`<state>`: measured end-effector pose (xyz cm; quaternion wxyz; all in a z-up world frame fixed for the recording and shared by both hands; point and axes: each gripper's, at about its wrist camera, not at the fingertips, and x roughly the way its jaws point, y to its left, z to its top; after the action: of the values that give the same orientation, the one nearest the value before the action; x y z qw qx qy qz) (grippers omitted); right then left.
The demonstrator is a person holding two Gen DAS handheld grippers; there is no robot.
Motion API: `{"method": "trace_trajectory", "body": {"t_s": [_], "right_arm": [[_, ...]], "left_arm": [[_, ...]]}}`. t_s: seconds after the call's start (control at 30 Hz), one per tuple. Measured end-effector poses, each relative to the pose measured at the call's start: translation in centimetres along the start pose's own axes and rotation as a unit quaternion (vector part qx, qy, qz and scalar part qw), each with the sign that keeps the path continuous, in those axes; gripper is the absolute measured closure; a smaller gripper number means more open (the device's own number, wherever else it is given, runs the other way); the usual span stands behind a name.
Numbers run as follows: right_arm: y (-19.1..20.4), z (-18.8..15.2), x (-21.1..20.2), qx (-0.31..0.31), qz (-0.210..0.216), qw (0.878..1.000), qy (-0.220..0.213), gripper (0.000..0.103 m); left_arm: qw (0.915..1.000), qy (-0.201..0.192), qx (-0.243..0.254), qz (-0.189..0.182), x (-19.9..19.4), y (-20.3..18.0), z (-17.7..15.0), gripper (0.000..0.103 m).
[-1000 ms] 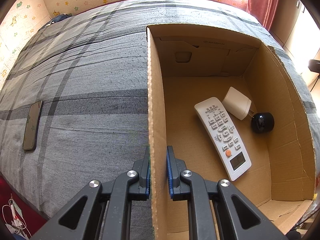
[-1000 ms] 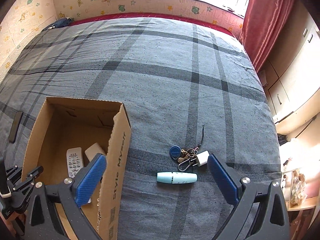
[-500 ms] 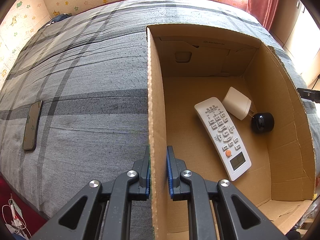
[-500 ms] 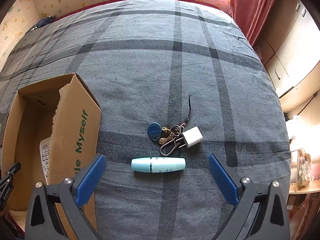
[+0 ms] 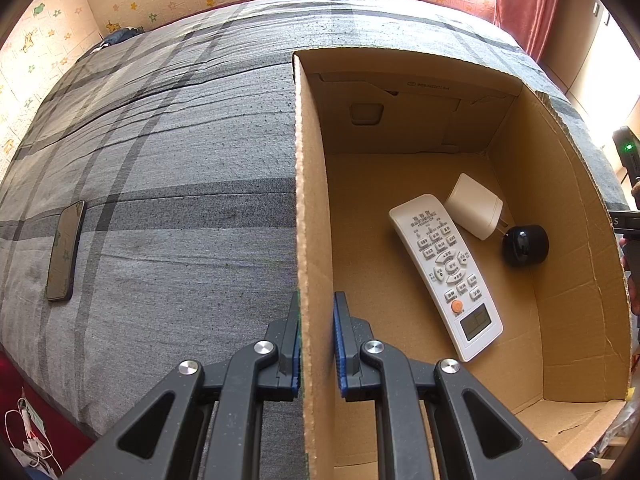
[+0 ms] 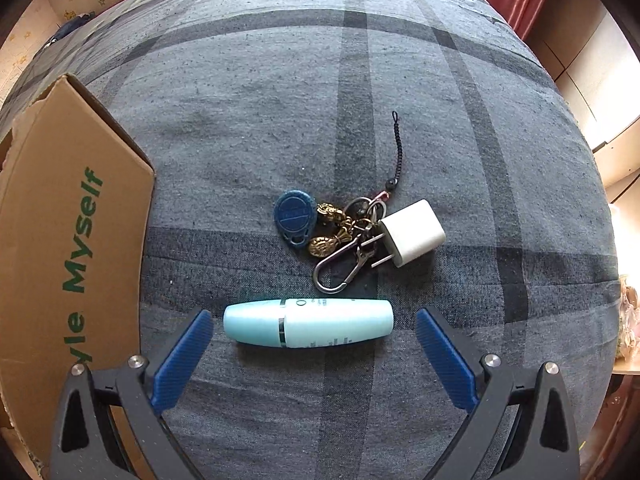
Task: Organize rigid objects
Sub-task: 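Close the right tool around the mint-green tube, then lift the mint-green tube with the right tool and carry it into the box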
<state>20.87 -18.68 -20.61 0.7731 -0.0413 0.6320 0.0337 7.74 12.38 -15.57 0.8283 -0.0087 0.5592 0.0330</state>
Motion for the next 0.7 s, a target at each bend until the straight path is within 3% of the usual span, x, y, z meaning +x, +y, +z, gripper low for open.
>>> {"method": "trace_trajectory", "body": {"t_s": [0.3, 0.37, 0.4, 0.7], "right_arm": [[0.1, 0.2, 0.6, -0.001, 0.003, 1.0, 0.008, 0.001], [0.3, 0.2, 0.6, 0.002, 0.007, 1.0, 0.008, 0.005], [0.3, 0.3, 0.7, 0.003, 0.006, 1.0, 0.008, 0.013], [0.2, -0.3, -0.9, 0.005, 0.008, 1.0, -0.001, 0.013]], "left_arm": [[1.0, 0.0, 0.001, 0.001, 0.0, 0.0, 0.0, 0.089], [1.0, 0.0, 0.001, 0.001, 0.0, 0.0, 0.0, 0.089], [1.0, 0.0, 0.001, 0.001, 0.0, 0.0, 0.0, 0.089], [1.0, 0.0, 0.001, 0.001, 0.0, 0.0, 0.0, 0.089]]}}
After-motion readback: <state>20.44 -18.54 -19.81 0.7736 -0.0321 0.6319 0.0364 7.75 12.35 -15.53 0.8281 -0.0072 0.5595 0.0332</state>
